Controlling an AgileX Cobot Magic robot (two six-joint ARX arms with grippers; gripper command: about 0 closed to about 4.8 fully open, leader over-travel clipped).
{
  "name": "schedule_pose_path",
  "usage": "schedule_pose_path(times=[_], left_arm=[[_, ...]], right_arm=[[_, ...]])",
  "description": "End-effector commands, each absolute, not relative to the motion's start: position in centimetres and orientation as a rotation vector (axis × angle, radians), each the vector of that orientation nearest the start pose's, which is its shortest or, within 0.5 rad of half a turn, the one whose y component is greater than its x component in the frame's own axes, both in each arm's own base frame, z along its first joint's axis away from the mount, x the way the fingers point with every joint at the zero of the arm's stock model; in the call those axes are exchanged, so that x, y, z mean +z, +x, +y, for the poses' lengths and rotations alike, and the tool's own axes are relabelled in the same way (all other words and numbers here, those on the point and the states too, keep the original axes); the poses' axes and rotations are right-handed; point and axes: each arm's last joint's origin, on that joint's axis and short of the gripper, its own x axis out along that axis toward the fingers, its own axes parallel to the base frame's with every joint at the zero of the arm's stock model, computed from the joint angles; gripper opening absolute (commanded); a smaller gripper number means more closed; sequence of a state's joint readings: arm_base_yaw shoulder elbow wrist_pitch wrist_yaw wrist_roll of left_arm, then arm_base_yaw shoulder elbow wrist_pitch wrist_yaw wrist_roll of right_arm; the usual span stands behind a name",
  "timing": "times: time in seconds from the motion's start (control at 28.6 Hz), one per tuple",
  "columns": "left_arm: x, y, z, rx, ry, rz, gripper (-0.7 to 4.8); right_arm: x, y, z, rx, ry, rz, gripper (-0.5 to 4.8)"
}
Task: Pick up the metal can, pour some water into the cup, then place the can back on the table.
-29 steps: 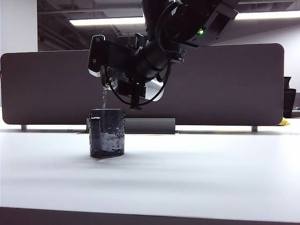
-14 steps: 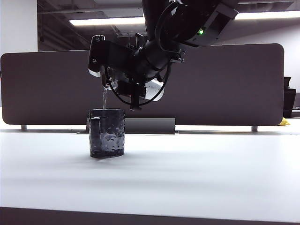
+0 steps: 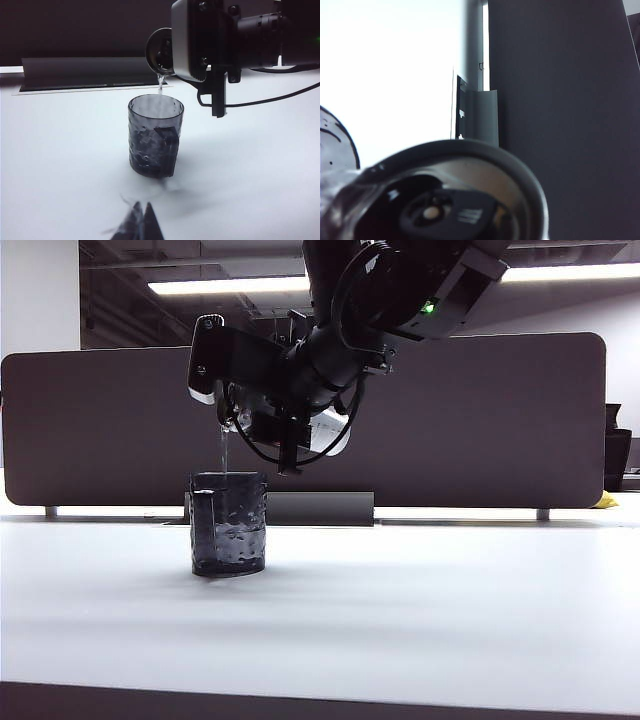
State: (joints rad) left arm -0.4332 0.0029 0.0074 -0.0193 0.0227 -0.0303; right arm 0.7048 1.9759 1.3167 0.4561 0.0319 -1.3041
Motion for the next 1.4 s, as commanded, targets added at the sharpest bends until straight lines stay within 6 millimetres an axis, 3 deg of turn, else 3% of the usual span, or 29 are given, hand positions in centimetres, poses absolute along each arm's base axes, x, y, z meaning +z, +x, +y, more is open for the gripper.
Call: schedule_pose_path(times=[0.03, 0.98, 1.4], left_arm=[[16.54, 8.81, -4.15, -0.456, -0.025, 0.008, -0.05], [16.54, 8.81, -4.15, -0.457, -0.025, 0.008, -0.05], [16.54, 8.81, -4.15, -0.456, -0.025, 0.008, -0.05]], right_arm=[[23.42, 34.27, 29.19, 0.665, -1.309, -0.323, 2.11], [23.40, 34.29, 29.15, 0.653, -1.309, -0.312, 2.11], [23.47, 33.92, 29.59, 0.666, -1.201, -0.282, 2.11]])
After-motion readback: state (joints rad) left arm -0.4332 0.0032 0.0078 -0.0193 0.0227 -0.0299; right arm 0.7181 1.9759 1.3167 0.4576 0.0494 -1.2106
